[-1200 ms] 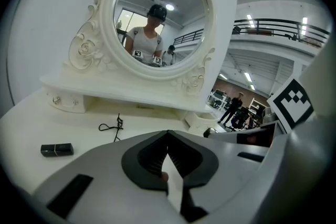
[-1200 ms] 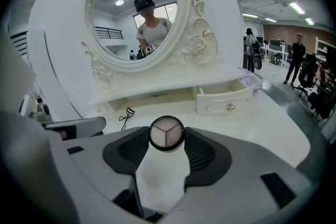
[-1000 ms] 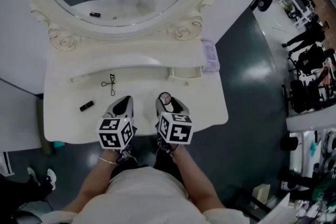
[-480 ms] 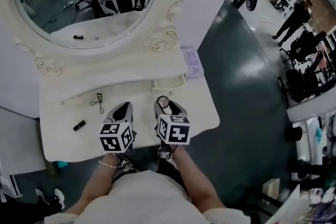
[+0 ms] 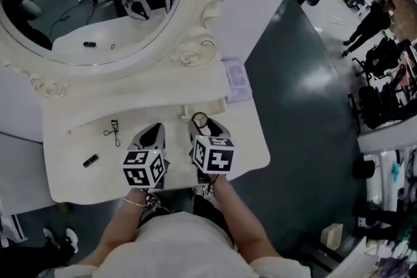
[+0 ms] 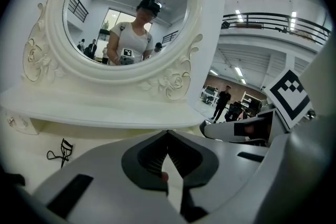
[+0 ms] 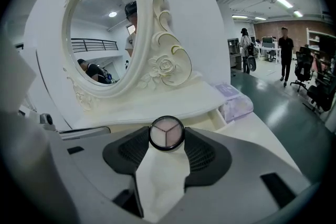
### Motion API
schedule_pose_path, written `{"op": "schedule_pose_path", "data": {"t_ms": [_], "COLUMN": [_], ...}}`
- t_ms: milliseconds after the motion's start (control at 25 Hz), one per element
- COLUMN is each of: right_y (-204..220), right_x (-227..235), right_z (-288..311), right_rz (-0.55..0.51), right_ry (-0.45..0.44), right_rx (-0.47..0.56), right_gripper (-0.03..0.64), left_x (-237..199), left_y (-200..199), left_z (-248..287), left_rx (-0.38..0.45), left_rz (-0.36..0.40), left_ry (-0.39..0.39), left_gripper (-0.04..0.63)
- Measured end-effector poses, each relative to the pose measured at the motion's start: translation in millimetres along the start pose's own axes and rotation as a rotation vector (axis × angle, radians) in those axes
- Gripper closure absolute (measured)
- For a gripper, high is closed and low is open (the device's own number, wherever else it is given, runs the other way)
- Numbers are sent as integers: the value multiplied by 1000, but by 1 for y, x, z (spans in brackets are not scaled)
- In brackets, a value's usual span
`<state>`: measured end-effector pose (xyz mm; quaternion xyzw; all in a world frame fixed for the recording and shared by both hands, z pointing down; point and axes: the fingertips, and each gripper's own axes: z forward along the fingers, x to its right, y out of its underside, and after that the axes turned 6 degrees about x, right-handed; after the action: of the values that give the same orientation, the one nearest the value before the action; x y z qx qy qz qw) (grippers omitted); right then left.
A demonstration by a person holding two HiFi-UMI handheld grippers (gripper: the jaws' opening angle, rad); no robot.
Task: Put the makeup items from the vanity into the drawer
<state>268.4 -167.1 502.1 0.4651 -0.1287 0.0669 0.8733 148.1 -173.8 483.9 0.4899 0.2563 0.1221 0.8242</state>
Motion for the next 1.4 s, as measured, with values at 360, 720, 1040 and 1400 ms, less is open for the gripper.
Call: {"op": "schedule_pose_path", "data": {"t_ms": [360,720,1040,1400], "right_y": [-5,2,9,6], "right_x": [16,23,24,31], "right_z": [32,44,49,59], "right_rz": [-52,-145,-176,-165], "right_ry": [-41,-67,-78,-67], "right_rx": [-81,-178,-249,-277], "right_gripper": [397,397,397,397], "left_x": [-4,-4,-7,-13], "left_y": [13,23,22,22], "left_z": [36,50,55,57], "left_rx": [-24,-28,-24,-22], "left_rz": [-67,-120,-136,-137], "left_ry": [-45,-74,-78,-89], "left_gripper": [592,592,592,592]}}
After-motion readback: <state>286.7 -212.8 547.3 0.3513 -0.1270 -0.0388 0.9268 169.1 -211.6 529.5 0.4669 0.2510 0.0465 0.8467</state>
